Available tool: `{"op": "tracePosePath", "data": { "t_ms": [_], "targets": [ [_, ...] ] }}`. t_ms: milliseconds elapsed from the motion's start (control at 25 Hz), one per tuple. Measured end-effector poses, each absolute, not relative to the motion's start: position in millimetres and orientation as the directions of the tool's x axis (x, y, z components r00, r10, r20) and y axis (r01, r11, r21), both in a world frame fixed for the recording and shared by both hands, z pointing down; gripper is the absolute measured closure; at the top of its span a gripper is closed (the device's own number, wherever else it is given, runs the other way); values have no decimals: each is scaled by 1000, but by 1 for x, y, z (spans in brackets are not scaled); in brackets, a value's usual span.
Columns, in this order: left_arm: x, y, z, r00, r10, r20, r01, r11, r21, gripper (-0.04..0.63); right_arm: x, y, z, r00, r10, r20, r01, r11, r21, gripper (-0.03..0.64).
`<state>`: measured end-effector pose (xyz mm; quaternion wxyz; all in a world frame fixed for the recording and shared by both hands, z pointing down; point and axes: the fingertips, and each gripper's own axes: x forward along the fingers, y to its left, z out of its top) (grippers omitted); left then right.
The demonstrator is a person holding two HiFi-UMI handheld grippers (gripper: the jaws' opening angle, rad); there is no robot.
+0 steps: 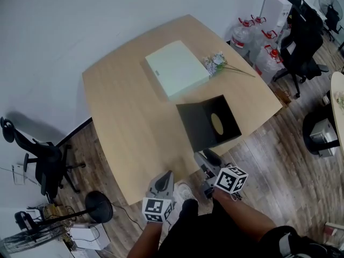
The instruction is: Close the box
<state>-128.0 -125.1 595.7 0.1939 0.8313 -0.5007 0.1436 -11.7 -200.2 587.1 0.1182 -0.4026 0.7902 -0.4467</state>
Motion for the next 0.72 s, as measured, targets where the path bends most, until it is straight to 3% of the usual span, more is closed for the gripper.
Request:
{"op": "tracePosePath", "data": {
  "t_ms": [240, 720],
  "targets": [
    [-126, -129, 597, 458, -776, 435, -888, -428, 171, 586, -15, -200, 581, -670, -724, 161, -556, 347, -756, 328],
    [-108, -136, 594, 478, -766, 429, -876, -454, 165, 586, 0, -198, 561, -674, -726, 138, -590, 417, -691, 314]
  ]
}}
